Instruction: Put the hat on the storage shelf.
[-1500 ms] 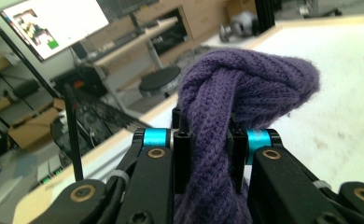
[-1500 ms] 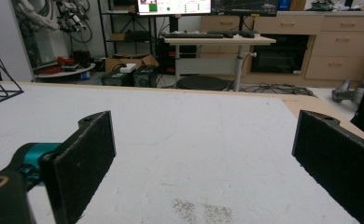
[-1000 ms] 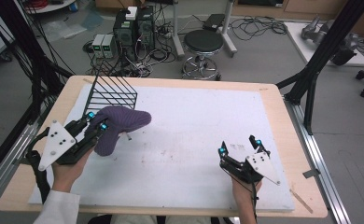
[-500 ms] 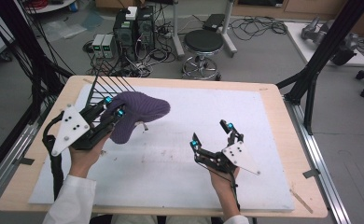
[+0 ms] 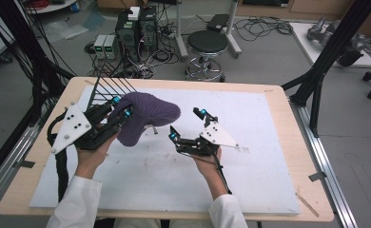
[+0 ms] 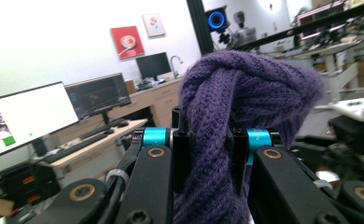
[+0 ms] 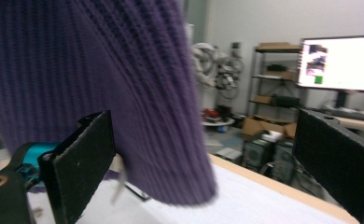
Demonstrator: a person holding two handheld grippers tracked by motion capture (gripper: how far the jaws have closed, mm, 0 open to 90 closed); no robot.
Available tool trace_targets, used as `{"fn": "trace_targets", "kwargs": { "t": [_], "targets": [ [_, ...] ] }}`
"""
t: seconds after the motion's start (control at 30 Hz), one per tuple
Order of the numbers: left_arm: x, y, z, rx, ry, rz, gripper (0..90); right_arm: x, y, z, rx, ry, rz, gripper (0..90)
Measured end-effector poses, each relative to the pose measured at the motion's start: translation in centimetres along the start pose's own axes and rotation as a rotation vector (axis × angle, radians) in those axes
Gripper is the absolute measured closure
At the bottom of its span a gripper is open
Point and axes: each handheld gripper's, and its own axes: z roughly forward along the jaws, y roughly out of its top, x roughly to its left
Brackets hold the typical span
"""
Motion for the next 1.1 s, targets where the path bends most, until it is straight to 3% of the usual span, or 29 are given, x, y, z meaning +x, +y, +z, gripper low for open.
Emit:
{"fn": "trace_targets", "kwargs": {
  "t": [0.03,0.1,0.13,0.2,0.27,0.3,0.37,0.4,0.5,0.63,0.77,0.87,1.1],
  "targets": [
    [0.2,0.0,-0.1,-0.008,-0.008,-0.01,78.1,0.2,0.2,0.8,0.005,0.038,-0.01,5.8],
    [0.4,0.0,-0.1,-0.03,-0.015,-0.045,78.2,0.2,0.2,1.0,0.005,0.048,-0.012,10.3],
    [0.6,0.0,-0.2,-0.033,-0.014,-0.048,78.1,0.3,0.1,1.4,0.029,0.106,-0.008,31.4],
    [1.0,0.1,-0.1,-0.042,-0.025,-0.06,78.2,0.6,0.0,1.6,0.047,0.119,-0.024,43.8],
    [1.1,0.0,0.0,-0.04,-0.025,-0.062,78.2,1.0,0.1,1.7,0.05,0.112,-0.033,56.4],
    [1.3,0.0,0.0,-0.038,-0.022,-0.059,78.2,1.0,0.1,1.7,0.05,0.112,-0.033,56.4],
    [1.6,-0.1,0.1,-0.026,-0.016,-0.055,78.2,1.3,0.3,1.7,0.061,0.061,-0.046,72.8],
    [1.9,-0.2,0.1,-0.017,-0.01,-0.043,78.2,1.4,0.5,1.8,0.063,0.025,-0.016,79.4],
    [2.4,-0.1,0.1,0.005,0.01,-0.005,78.2,1.2,0.9,2.2,0.086,0.023,0.032,81.1],
    [3.4,0.1,0.0,0.033,0.037,0.056,78.2,1.4,1.1,3.4,0.12,0.025,0.055,81.1],
    [4.8,0.4,-0.2,0.044,0.067,0.081,78.2,1.7,1.4,4.1,0.117,0.025,0.093,81.1],
    [6.3,0.7,-0.2,0.055,0.08,0.106,78.2,2.2,1.8,4.7,0.127,0.023,0.088,81.2],
    [9.5,1.8,-0.3,0.039,0.118,0.117,78.2,3.5,3.3,6.8,0.111,0.037,0.109,81.5]
  ]
}}
